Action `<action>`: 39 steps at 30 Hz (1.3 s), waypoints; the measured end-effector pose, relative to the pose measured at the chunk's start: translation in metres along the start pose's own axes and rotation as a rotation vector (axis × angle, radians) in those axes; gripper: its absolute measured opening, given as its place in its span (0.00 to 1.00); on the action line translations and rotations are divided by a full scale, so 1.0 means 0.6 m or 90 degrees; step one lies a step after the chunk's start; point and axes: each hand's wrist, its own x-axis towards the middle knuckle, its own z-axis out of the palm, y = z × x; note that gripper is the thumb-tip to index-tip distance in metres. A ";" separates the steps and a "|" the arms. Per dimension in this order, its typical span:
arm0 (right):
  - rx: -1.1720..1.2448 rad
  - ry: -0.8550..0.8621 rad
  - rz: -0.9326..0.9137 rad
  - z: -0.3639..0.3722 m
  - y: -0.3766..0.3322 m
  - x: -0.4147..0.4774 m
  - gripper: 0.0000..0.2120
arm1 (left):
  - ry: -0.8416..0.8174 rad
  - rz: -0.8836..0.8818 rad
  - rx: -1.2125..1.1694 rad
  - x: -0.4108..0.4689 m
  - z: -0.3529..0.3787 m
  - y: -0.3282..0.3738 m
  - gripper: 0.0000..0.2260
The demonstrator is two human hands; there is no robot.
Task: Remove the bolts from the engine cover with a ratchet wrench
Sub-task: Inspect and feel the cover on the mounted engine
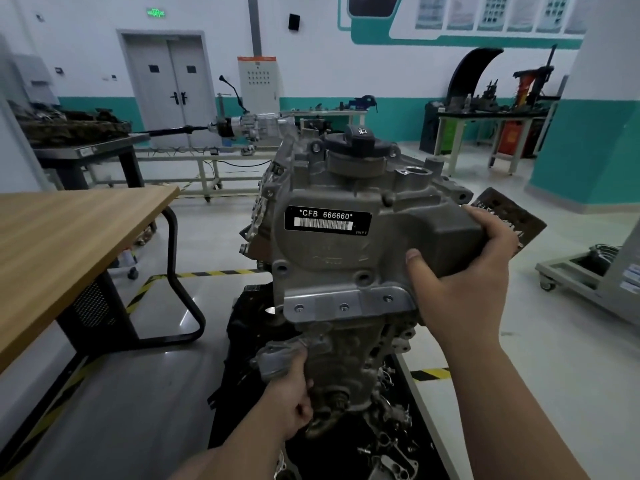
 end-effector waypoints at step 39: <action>-0.098 0.077 0.080 0.029 0.013 0.041 0.30 | 0.070 0.122 -0.123 -0.002 0.081 0.047 0.37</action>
